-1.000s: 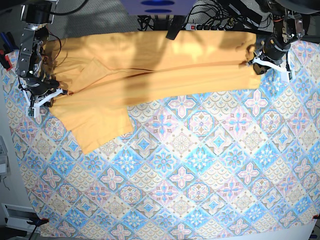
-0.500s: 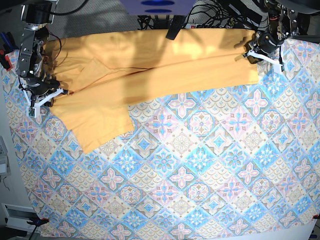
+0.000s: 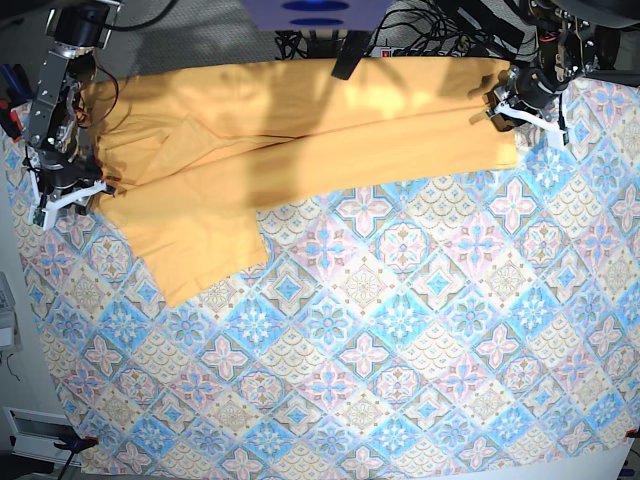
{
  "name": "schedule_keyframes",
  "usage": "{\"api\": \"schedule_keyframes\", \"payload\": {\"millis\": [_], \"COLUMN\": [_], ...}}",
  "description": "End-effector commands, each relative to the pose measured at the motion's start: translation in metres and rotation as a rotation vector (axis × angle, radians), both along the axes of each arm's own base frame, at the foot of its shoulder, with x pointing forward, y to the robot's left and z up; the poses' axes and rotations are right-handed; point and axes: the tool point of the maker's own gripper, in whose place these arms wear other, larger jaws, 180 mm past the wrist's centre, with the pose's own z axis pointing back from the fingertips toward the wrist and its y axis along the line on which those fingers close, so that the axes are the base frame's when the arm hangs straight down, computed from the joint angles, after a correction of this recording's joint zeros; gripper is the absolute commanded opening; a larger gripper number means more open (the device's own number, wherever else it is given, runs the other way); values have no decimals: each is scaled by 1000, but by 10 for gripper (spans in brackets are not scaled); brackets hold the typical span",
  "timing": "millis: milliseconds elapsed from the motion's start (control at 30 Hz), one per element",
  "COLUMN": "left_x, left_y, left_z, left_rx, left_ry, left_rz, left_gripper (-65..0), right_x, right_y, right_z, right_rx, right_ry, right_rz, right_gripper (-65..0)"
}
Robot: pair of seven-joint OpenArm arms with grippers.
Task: Fold the T-shirt properly
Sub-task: 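Lay the folded edge flat along the shoulder edge with both grippers, then move the right gripper to the hanging hem corner and pinch it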
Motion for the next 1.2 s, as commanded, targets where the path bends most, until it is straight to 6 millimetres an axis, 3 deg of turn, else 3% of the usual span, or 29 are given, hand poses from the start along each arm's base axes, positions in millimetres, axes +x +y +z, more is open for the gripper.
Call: {"api": "schedule_keyframes", "payload": {"millis": [0, 67, 267, 367, 533, 733, 900, 1167], "left_x": [0, 0, 10, 10, 10, 11, 11, 12], "left_y": [9, 9, 7, 7, 7, 7, 7, 8], "left_z": [4, 4, 6, 6, 6, 6, 6, 7], "left_rx": [31, 31, 26, 26, 26, 26, 26, 29], "left_ry": [-3, -3, -23, -23, -23, -25, -26, -29], "left_rz": [0, 0, -1, -1, -1, -1, -1, 0], "left_gripper": [-511, -511, -512, -512, -513, -513, -513, -513], "right_x": [12, 26, 85, 109, 134, 149, 141, 128], "right_y": [-2, 6, 82, 104, 111, 97, 99, 94], "right_z": [16, 28, 50, 53, 32, 5, -22, -47], "right_rx": [-19, -21, -2, 9, 18, 48, 95, 126], "right_ry": [-52, -96, -172, -180, -114, -26, 19, 73], "right_rz": [16, 40, 259, 319, 354, 306, 347, 325], "right_gripper": [-446, -446, -444, -444, -444, -444, -444, -445]}}
